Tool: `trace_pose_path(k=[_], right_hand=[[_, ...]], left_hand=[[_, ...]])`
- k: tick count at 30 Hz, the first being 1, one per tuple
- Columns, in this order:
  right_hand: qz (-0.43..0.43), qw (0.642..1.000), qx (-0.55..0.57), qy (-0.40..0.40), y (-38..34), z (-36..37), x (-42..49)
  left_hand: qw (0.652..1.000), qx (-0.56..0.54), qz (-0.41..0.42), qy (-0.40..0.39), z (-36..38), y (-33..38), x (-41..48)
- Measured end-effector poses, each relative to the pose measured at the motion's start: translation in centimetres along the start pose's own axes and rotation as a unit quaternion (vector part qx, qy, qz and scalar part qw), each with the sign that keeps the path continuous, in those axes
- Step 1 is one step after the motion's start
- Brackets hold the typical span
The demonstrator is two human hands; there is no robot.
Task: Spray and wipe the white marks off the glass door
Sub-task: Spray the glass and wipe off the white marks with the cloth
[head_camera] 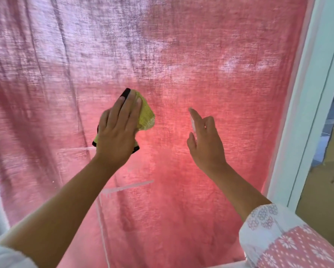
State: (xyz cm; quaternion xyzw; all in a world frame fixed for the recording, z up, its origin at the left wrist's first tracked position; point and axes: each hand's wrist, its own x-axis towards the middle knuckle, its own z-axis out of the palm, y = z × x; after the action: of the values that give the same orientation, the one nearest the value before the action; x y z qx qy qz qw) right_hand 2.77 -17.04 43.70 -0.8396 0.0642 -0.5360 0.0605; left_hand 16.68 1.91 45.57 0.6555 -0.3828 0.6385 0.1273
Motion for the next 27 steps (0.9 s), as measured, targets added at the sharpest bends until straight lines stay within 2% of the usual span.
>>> trace_pose_path(k=[3, 8, 10, 13, 16, 19, 22, 24, 27], right_hand=[[-0.007, 1.0, 0.007, 0.008, -0.1, 0.4, -0.2], [0.011, 0.996, 0.079, 0.026, -0.4, 1.3, -2.1], [0.021, 0.994, 0.103, 0.034, -0.8, 1.7, -3.0], [0.019, 0.994, 0.106, 0.03, -1.3, 2.2, -4.0], [0.025, 0.996, 0.087, 0.026, -1.6, 2.5, -4.3], [0.022, 0.997, 0.072, 0.034, -1.6, 2.6, -4.3], [0.022, 0.997, 0.059, 0.048, -1.3, 2.6, -4.6], [0.024, 0.996, 0.059, 0.056, -1.4, 2.7, -4.9], [0.033, 0.995, 0.056, 0.074, -1.9, 3.1, -5.3]], left_hand=[[0.999, -0.015, -0.047, 0.018, 0.9, 2.0, -1.1], [0.993, 0.01, 0.103, -0.057, 1.8, 2.6, -8.2], [0.985, 0.019, 0.13, -0.109, 1.2, 1.8, -11.0], [0.978, 0.014, 0.147, -0.145, 0.6, 0.7, -12.2], [0.985, 0.005, 0.109, -0.134, 0.0, 0.9, -10.6], [0.994, -0.031, -0.027, -0.1, 0.1, 3.0, -7.5], [0.993, -0.032, -0.102, -0.051, 0.9, 5.2, -5.5], [0.994, -0.026, -0.097, -0.039, 1.5, 5.5, -5.9], [0.999, -0.018, 0.009, -0.041, 2.3, 4.6, -7.4]])
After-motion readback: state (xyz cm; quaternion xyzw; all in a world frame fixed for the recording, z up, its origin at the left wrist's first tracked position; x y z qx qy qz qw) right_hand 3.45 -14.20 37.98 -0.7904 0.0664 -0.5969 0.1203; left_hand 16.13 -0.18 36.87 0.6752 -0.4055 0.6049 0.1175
